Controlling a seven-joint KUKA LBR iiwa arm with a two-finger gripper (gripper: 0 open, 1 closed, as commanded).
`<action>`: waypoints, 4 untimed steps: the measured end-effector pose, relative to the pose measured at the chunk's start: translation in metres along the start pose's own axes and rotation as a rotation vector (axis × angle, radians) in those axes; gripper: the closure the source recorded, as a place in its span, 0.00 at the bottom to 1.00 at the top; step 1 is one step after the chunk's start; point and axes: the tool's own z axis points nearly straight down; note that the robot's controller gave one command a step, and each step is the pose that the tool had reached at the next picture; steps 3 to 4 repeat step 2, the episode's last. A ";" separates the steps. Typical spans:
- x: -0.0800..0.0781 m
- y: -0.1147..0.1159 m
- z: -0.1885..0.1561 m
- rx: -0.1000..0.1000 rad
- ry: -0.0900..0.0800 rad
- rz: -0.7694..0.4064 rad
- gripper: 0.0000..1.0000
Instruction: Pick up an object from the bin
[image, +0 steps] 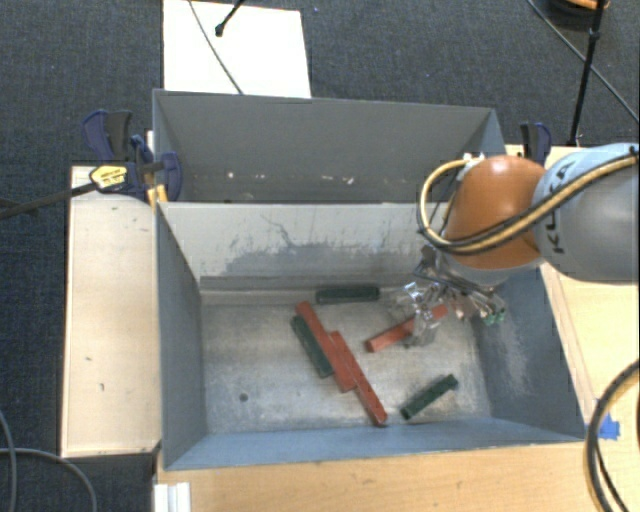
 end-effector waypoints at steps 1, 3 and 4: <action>-0.002 0.047 -0.124 0.002 -0.007 -0.025 1.00; -0.009 0.032 -0.138 0.002 -0.002 -0.157 1.00; -0.009 0.032 -0.138 0.002 -0.002 -0.157 1.00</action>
Offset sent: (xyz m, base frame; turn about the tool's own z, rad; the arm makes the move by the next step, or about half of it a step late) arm -0.0198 0.0417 0.1186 -0.0210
